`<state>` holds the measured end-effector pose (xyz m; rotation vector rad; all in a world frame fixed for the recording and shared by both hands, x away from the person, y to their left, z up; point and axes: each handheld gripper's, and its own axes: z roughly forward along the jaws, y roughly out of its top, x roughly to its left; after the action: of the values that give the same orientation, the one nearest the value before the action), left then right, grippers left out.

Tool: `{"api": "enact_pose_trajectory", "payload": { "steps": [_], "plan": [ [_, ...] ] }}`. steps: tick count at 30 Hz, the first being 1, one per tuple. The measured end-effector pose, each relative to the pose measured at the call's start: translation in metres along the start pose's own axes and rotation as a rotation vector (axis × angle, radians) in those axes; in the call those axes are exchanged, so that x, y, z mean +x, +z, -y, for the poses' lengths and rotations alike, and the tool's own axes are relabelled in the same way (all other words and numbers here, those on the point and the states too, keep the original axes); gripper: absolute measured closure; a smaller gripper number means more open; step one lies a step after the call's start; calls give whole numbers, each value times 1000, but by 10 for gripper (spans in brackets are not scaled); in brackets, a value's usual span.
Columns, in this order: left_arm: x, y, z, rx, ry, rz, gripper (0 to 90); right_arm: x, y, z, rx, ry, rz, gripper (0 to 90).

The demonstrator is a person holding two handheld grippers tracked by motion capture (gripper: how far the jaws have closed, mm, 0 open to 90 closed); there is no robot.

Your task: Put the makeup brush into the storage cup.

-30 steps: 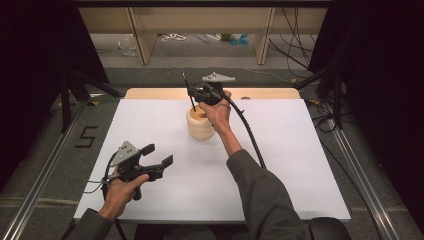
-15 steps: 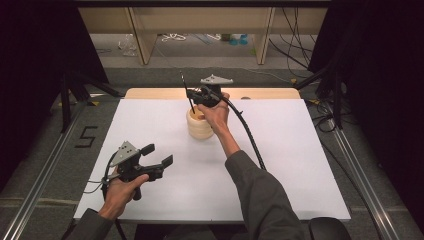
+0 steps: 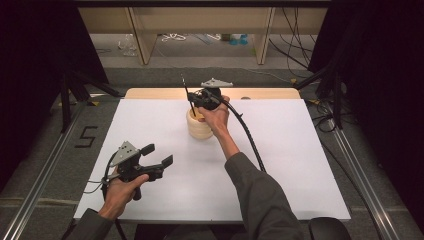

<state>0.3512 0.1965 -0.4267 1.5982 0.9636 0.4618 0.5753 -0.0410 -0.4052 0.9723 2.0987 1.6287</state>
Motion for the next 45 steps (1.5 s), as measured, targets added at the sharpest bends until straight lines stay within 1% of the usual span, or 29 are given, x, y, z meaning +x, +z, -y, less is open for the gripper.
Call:
{"api": "enact_pose_trajectory", "payload": {
  "steps": [1, 2, 3, 4, 5, 9, 10, 14, 15, 18, 19, 22, 24, 25, 27, 28, 29, 30, 31, 32, 35, 36, 39, 40, 41, 43, 45],
  "plan": [
    [0, 0, 0, -1, -1, 0, 156, 0, 0, 0, 4, 6, 1, 856],
    [0, 0, 0, 0, -1, 0, 156, -1, 0, 1, -8, -2, -3, 856],
    [0, 0, 0, 0, 0, 0, 155, -1, 0, 2, 0, 12, -6, 856],
    [0, 0, 0, 0, 0, 0, 155, -1, 0, 2, 4, 7, -3, 856],
    [0, 0, 0, 0, 0, 0, 156, 0, 0, 2, 10, 18, -4, 856],
    [0, 0, 0, 0, -1, 0, 155, 0, 1, 3, 8, 8, -1, 856],
    [0, 0, 0, 0, -1, 0, 155, -1, 1, 3, 0, -6, -1, 856],
    [0, 0, 0, 0, 0, 0, 155, 0, 1, 4, 6, -5, -6, 855],
    [0, 0, 0, 0, 0, 0, 155, 0, 1, 5, 10, 9, -10, 856],
    [0, 0, 0, 0, -1, 0, 156, 1, 2, 6, 14, 5, -6, 855],
    [0, 0, 0, 0, 0, 1, 155, 2, 1, 6, 19, 13, -9, 855],
    [0, 0, 0, 0, 3, 1, 155, 1, 3, 8, 10, -6, -6, 854],
    [0, 0, 0, 0, 4, 1, 155, 1, 2, 9, 20, 10, -8, 851],
    [0, 0, 0, 0, 4, 1, 155, 1, 2, 10, 12, 3, -10, 848],
    [0, 0, 0, 0, 5, 1, 155, 1, 1, 11, 25, 30, -7, 764],
    [0, 0, 0, 1, 5, 1, 156, 0, 1, 11, 21, 32, 1, 708],
    [0, 0, 0, 0, 5, 0, 155, -1, 0, 11, 24, 44, 5, 672],
    [0, 0, 0, 0, 1, 0, 155, -2, -1, 11, 17, 51, 20, 625],
    [0, 0, 0, 1, 0, 0, 155, -3, -2, 10, 23, 74, 23, 606],
    [0, 0, 0, 1, 0, 0, 155, -3, -2, 10, 12, 82, 21, 586],
    [0, 0, 0, 0, 0, 0, 156, -6, -5, 7, 4, 72, 36, 540],
    [0, 0, 0, 0, -1, 0, 155, -5, -6, 6, 5, 77, 38, 524],
    [0, 0, 0, 1, 1, 0, 156, -6, -9, 3, 11, 78, 50, 497],
    [0, 0, 0, 1, 0, 0, 155, -7, -10, 2, 10, 68, 55, 489],
    [0, 0, 0, 1, 1, 0, 155, -7, -11, 2, 12, 76, 51, 480],
    [0, 0, 0, 1, 0, 0, 156, -8, -12, 1, 13, 67, 60, 459],
    [0, 0, 0, 0, 0, 0, 155, -9, -13, 1, 19, 74, 63, 443]
  ]
}}
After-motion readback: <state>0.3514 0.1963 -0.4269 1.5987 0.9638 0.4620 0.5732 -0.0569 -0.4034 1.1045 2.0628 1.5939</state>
